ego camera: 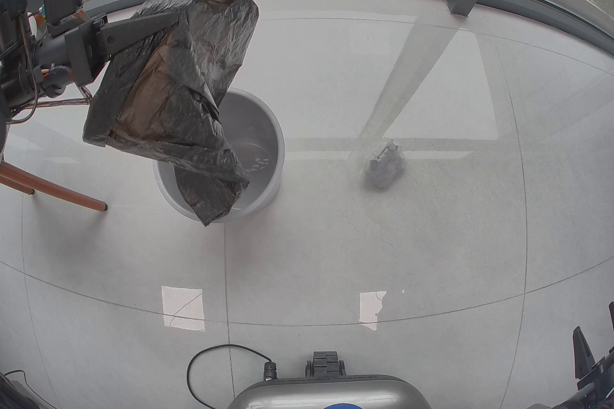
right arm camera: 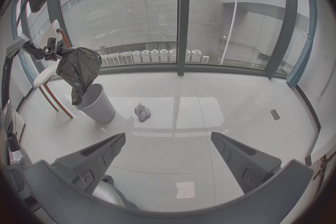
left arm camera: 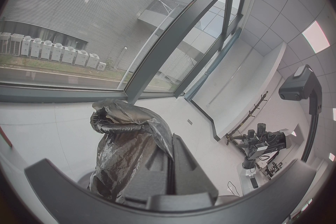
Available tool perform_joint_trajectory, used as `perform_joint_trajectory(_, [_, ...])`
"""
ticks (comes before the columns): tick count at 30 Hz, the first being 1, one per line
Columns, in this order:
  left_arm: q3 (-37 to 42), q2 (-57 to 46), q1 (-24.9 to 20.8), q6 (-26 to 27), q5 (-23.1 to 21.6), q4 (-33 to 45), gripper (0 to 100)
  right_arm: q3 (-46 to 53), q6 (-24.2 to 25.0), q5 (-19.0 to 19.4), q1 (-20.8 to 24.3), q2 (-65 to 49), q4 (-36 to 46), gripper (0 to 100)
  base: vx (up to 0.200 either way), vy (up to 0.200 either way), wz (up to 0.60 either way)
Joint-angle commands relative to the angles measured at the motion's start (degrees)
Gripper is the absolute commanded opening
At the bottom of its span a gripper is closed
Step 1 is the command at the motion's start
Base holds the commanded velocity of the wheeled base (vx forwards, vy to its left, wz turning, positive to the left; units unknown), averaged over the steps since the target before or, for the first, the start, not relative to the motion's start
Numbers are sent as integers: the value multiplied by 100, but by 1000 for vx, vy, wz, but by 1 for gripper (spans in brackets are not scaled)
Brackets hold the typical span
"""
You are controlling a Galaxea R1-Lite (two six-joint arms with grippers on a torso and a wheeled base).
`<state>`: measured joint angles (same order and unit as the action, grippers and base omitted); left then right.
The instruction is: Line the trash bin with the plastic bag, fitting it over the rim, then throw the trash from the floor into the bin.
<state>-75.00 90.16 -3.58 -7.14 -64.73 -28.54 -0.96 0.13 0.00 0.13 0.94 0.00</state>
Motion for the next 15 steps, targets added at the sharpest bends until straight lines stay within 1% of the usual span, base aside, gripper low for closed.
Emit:
perform_joint_trajectory(1, [-428,335,33,-68,4,-11,0,96,4,0,4,-94,0,100,0,0,0])
perform_joint_trajectory(5, [-428,362,130,-24,40,-20,0,96,13,0,4,-94,0,100,0,0,0])
perform_joint_trajectory(9, [-305,423,165,-6,128,-345,0,96,13,0,4,-94,0,100,0,0,0])
perform_joint_trajectory(11, [-129,467,156,55,286,-574,0,96,22,0,4,-94,0,100,0,0,0])
perform_joint_trajectory(15, [477,467,139,398,892,-1251,0,96,22,-9,4,-94,0,100,0,0,0])
